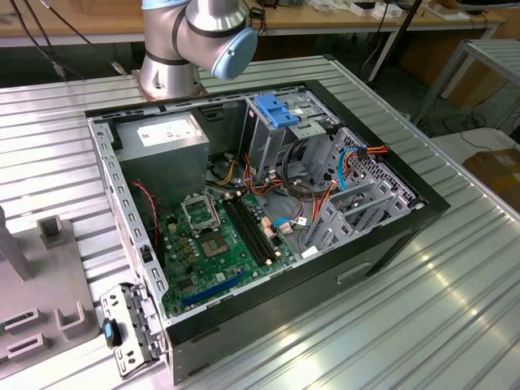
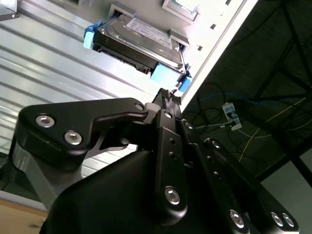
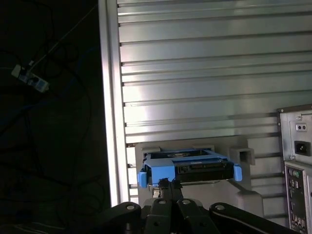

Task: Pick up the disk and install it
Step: 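Pick up the disk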

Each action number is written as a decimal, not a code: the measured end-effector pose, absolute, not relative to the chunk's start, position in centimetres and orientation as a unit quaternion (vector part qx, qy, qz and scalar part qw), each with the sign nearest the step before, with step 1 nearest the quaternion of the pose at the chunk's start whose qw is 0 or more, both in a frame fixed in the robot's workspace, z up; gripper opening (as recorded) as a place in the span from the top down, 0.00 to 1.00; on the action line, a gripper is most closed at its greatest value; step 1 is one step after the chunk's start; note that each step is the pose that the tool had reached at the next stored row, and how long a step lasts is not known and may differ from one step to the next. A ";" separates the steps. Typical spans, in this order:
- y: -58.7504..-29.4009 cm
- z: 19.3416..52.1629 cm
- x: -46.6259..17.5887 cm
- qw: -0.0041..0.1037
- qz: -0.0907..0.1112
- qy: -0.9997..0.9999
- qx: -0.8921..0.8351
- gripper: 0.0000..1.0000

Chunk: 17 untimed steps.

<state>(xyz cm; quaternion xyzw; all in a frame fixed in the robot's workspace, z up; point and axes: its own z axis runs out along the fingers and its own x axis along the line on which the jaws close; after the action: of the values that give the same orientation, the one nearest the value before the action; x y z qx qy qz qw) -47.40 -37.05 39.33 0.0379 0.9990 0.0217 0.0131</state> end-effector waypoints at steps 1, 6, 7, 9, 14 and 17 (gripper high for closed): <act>-37.0 39.3 -47.4 0.013 0.022 0.999 0.038 0.89; -37.0 39.3 -47.4 0.012 0.022 0.999 -0.020 0.89; -37.0 39.3 -47.4 0.011 0.023 0.999 -0.045 0.89; -37.0 39.3 -47.4 0.010 0.023 0.996 -0.085 0.89; -37.0 39.2 -47.4 0.008 0.024 0.986 -0.165 0.89; -37.0 39.2 -47.4 0.007 0.024 0.976 -0.218 0.89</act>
<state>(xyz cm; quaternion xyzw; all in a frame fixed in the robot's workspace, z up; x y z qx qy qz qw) -47.43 -37.04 39.17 -0.2177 0.9757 0.0239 0.0072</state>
